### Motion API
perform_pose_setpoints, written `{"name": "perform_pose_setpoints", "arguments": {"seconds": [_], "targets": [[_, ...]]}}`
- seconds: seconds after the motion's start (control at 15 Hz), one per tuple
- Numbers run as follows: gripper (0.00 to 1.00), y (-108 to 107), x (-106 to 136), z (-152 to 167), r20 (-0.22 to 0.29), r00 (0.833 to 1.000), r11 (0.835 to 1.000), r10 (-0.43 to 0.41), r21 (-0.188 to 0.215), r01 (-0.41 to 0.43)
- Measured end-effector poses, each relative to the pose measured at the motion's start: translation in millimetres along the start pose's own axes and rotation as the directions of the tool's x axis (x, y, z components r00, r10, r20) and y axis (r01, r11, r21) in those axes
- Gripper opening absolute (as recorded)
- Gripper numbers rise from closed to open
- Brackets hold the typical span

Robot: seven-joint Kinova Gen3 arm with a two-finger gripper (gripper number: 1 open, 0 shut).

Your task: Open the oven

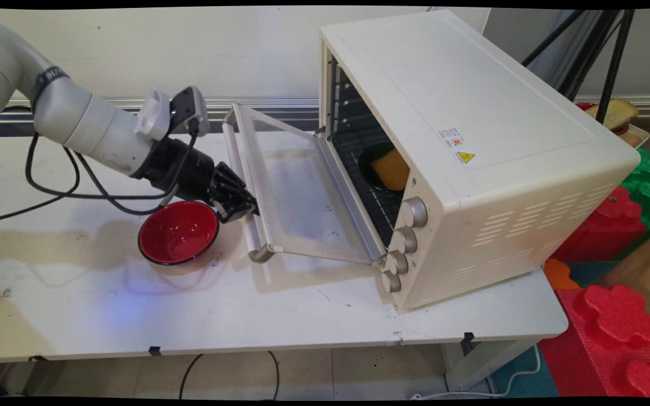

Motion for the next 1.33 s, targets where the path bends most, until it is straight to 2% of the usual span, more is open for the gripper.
{"name": "perform_pose_setpoints", "arguments": {"seconds": [0.8,1.33], "targets": [[0.0,4.4,-36.8,17.2,0.036,0.999,1.0,0.016,0.005,-0.016],[0.0,5.8,-54.0,16.3,0.028,0.999,0.999,0.035,0.024,-0.035]]}}
